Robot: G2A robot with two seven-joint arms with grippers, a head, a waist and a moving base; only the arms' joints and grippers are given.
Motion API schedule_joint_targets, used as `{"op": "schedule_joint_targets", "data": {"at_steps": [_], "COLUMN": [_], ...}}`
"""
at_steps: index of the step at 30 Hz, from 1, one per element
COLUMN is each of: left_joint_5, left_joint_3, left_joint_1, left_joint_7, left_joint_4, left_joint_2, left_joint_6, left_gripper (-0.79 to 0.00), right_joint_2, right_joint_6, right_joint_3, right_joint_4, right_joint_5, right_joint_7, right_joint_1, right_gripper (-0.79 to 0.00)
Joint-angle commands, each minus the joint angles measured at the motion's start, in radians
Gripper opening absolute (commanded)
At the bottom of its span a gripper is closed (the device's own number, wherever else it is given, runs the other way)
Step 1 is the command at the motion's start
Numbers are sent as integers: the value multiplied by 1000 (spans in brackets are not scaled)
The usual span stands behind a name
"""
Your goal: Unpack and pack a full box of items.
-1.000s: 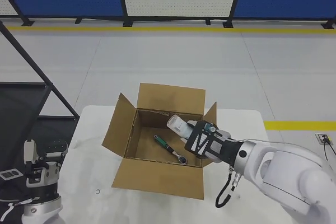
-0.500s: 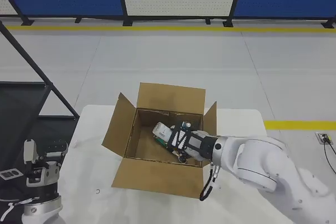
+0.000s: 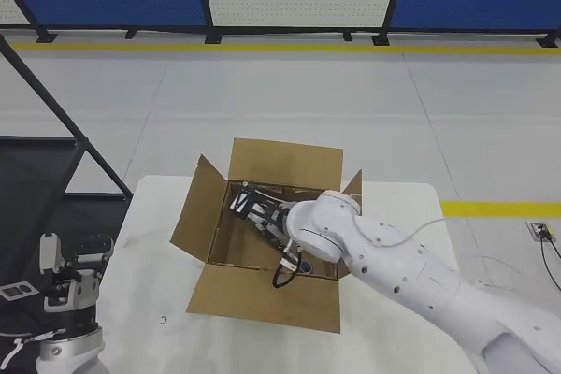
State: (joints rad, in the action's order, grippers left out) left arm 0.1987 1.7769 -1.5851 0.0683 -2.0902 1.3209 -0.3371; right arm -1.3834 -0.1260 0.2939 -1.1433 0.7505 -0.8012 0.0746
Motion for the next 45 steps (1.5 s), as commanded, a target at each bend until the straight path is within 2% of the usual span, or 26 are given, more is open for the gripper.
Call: {"op": "schedule_joint_targets", "data": {"at_steps": [1,7,16,17,18,21,24,27,28,33,37,39,43,45], "left_joint_5": [0,0,0,0,0,0,0,0,0,0,0,0,0,0], "left_joint_3": [0,0,0,0,0,0,0,0,0,0,0,0,0,0], "left_joint_1": [0,0,0,0,0,0,0,0,0,0,0,0,0,0], "left_joint_7": [0,0,0,0,0,0,0,0,0,0,0,0,0,0], "left_joint_4": [0,0,0,0,0,0,0,0,0,0,0,0,0,0], "left_joint_2": [0,0,0,0,0,0,0,0,0,0,0,0,0,0], "left_joint_6": [0,0,0,0,0,0,0,0,0,0,0,0,0,0], "left_gripper": [0,0,0,0,0,0,0,0,0,0,0,0,0,0], "right_joint_2": [-41,-136,-228,-237,-245,-267,-286,-299,-302,-304,-284,-264,-195,-144], "right_joint_6": [1,-39,-101,-107,-114,-134,-153,-171,-178,-213,-268,-297,-347,-364], "right_joint_3": [-20,-38,-44,-43,-42,-37,-32,-24,-21,-2,27,46,102,148], "right_joint_4": [103,337,549,567,586,634,673,703,712,727,688,651,516,408], "right_joint_5": [1,-39,-66,-66,-66,-71,-71,-70,-69,-61,-64,-59,-30,-3], "right_joint_7": [-13,-33,-61,-55,-51,-43,-32,-15,-10,26,67,98,179,212], "right_joint_1": [-15,-36,-34,-35,-35,-37,-41,-47,-49,-62,-72,-71,-45,-14], "right_gripper": [-785,-785,-785,-613,-520,-437,-434,-394,-320,-292,-274,-188,-243,-212]}}
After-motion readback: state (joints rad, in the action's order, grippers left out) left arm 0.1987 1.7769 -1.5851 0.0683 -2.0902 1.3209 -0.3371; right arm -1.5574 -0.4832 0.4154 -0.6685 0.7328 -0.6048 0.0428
